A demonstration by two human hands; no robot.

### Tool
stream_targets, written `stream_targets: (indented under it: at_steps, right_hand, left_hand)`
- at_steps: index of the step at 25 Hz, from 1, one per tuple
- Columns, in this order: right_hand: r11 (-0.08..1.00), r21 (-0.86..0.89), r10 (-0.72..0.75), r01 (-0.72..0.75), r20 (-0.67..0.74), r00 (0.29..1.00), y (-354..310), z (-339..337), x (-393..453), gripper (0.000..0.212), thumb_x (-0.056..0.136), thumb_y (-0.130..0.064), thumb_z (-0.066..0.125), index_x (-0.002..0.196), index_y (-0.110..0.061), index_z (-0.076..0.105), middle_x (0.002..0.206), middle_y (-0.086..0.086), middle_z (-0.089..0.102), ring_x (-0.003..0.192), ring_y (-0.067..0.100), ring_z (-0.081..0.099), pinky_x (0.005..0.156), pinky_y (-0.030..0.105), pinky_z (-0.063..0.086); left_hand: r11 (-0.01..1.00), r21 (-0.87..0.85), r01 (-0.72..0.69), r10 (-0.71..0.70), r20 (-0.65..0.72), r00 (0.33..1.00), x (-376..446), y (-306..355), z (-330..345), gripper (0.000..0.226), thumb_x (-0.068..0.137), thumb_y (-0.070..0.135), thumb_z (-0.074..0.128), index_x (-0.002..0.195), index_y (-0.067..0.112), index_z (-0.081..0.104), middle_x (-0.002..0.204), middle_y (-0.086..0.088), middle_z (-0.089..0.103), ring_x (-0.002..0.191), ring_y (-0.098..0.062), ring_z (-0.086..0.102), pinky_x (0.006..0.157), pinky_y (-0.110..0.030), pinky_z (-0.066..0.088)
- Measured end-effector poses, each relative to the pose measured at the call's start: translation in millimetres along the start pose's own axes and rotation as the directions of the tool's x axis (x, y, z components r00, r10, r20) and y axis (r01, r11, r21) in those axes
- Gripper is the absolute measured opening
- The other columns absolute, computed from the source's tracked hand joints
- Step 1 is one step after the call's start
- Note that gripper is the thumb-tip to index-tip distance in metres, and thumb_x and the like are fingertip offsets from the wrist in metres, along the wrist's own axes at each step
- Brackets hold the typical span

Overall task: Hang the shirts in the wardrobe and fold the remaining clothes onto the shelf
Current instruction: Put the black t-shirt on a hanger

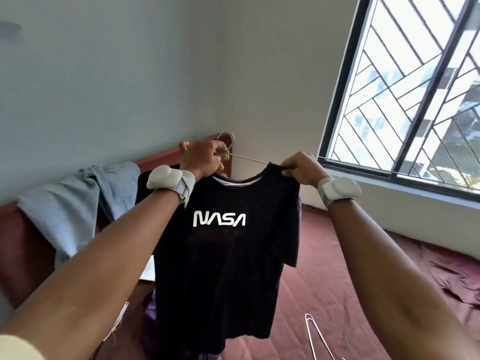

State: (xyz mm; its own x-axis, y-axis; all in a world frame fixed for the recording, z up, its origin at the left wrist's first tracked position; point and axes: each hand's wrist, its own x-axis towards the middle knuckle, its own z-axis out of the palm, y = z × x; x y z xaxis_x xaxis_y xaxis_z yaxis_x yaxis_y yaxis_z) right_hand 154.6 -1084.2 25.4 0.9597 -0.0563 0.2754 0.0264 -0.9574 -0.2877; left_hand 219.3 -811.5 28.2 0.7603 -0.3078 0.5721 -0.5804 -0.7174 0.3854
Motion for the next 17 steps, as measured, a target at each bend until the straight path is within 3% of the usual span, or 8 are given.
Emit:
stream_targets:
  at_steps: [4,7,10,11,14,17]
  right_hand:
    - [0.989,0.037,-0.141,0.140,0.028,0.990,-27.8,3.4,25.4,0.024,0.093,-0.007,0.053,0.105,-0.015,0.071,0.099,0.007,0.071,0.098,0.020,0.059,0.092,0.029,0.043]
    - [0.989,0.039,-0.138,0.139,-0.038,0.990,-53.0,-0.5,37.1,0.036,0.092,-0.011,0.050,0.117,-0.034,0.064,0.101,-0.011,0.067,0.109,0.017,0.057,0.102,0.045,0.040]
    - [0.884,0.372,-0.267,0.282,-0.093,0.959,-101.5,-4.7,41.3,0.046,0.090,-0.021,0.067,0.134,-0.015,0.053,0.108,-0.002,0.066,0.104,0.011,0.061,0.093,0.014,0.043]
    - [0.821,0.475,-0.287,0.318,-0.138,0.948,-120.2,-5.2,42.1,0.046,0.088,-0.021,0.069,0.131,-0.012,0.056,0.104,0.000,0.069,0.097,0.010,0.065,0.088,0.011,0.046]
    - [0.752,0.553,-0.236,0.358,-0.282,0.930,-149.6,0.6,53.0,0.012,0.086,-0.018,0.071,0.096,-0.010,0.073,0.078,0.002,0.074,0.072,0.017,0.072,0.076,0.029,0.059]
    - [0.777,0.533,-0.203,0.336,-0.293,0.934,-148.1,7.7,57.7,0.010,0.087,-0.011,0.069,0.081,-0.005,0.075,0.065,0.003,0.072,0.060,0.014,0.070,0.067,0.025,0.059]
  left_hand:
    - [0.999,-0.018,0.028,-0.028,-0.004,1.000,6.7,-9.8,-14.9,0.014,0.090,0.035,0.056,0.077,0.035,0.063,0.064,0.014,0.071,0.092,0.005,0.063,0.101,-0.036,0.024]
    - [0.990,-0.093,0.103,-0.105,-0.019,0.994,10.1,-21.2,-25.0,0.017,0.087,0.034,0.057,0.071,0.033,0.064,0.057,0.015,0.068,0.063,0.005,0.066,0.104,-0.039,0.036]
    - [0.987,-0.080,0.138,-0.141,-0.032,0.990,6.0,-20.1,-29.7,0.016,0.087,0.035,0.056,0.077,0.029,0.066,0.056,0.015,0.068,0.052,0.002,0.065,0.102,-0.040,0.039]
    - [0.988,-0.072,0.136,-0.138,-0.026,0.990,4.1,-15.9,-30.1,0.015,0.088,0.035,0.056,0.078,0.029,0.066,0.057,0.014,0.069,0.051,0.002,0.065,0.103,-0.040,0.038]
    - [0.991,-0.061,0.117,-0.118,-0.019,0.993,0.1,-7.7,-29.4,0.013,0.089,0.035,0.058,0.082,0.030,0.067,0.059,0.011,0.070,0.053,0.000,0.066,0.099,-0.040,0.043]
    - [0.984,-0.157,0.079,-0.062,0.110,0.992,-6.6,-13.8,-39.8,0.010,0.090,0.033,0.062,0.088,0.027,0.070,0.076,0.008,0.073,0.072,-0.009,0.071,0.088,-0.032,0.052]
